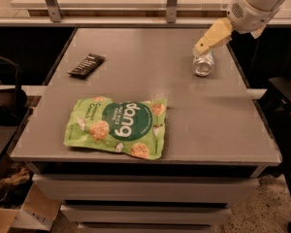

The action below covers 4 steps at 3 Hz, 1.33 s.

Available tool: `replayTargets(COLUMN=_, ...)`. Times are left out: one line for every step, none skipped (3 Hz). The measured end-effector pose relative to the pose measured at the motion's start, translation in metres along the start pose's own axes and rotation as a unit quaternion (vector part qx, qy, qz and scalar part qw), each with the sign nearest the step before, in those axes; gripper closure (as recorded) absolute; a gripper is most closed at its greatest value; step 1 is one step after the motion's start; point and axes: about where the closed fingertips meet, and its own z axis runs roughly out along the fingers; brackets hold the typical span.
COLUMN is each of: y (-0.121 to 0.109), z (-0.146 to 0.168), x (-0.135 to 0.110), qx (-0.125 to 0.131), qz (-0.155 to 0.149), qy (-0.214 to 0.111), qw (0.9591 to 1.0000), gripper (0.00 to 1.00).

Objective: Move 7up can near green rice chip bag

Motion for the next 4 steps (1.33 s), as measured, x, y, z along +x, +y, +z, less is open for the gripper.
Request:
replayTargets(y=-0.001, z=0.033, x=-0.024, qx=-0.002, qz=0.064, qy=0.006, qw=0.9979, gripper=0.0)
replayTargets(y=-0.001, z=0.033, x=-0.024, qx=-0.002, qz=0.063, qy=0.006, qw=0.998, gripper=0.0)
replayTargets(y=0.0, z=0.031, x=-0.025, qx=0.005, qz=0.089, qy=0.002, qw=0.9961, gripper=0.0)
replayTargets(y=0.006, z=0.034, x=-0.034, qx=-0.006, qz=0.127, qy=0.004, qw=0.9919, gripper=0.0)
